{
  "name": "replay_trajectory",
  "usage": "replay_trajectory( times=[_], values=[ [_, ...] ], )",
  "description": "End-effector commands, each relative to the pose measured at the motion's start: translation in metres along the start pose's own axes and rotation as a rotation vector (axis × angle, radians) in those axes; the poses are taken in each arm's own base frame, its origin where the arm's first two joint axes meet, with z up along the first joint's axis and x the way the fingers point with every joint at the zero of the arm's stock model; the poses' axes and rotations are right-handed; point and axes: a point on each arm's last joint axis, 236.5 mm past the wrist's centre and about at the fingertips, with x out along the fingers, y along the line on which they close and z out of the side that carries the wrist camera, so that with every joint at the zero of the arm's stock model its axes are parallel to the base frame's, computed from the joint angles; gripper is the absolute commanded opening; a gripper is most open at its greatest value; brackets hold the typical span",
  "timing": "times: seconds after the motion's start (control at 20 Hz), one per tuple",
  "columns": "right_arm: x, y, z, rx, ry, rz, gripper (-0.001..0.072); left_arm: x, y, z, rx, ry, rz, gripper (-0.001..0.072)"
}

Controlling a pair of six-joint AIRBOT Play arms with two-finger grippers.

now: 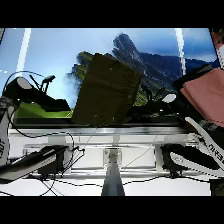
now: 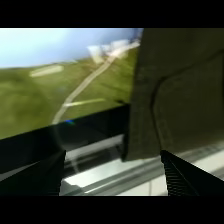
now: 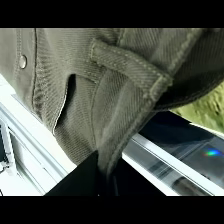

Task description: Fold the clothes and pants, and hang the long-sleeved shirts on hangers.

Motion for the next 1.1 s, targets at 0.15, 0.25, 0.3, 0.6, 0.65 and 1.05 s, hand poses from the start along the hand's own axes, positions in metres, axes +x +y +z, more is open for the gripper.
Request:
replay_trajectory(
  times=[0.15,0.25,0.3,0.6,0.65,1.05],
  values=[
    [0.0,-0.008,0.012,-0.009,-0.048,-0.037,0.0044,0.06,-0.016,-0.031,-0.024,-0.032,-0.2,0.0689],
    [0.0,-0.009,0.012,-0.043,-0.05,-0.039,0.0044,0.069,-0.018,-0.026,-0.028,-0.085,-0.216,0.0688],
    [0.0,-0.009,0.012,-0.057,-0.049,-0.039,0.0044,0.07,-0.019,-0.022,-0.034,-0.108,-0.221,0.0687],
    [-0.003,-0.003,0.016,-0.076,-0.051,-0.031,0.0044,0.068,-0.02,-0.011,-0.028,-0.156,-0.223,0.0161],
    [-0.005,0.002,0.02,-0.095,-0.052,-0.024,0.0044,0.068,-0.023,-0.013,0.012,-0.151,-0.234,0.0068],
    [-0.066,0.106,0.076,-0.431,-0.127,0.068,0.0044,-0.078,-0.089,0.08,0.336,-0.529,-0.264,0.0013]
  ],
)
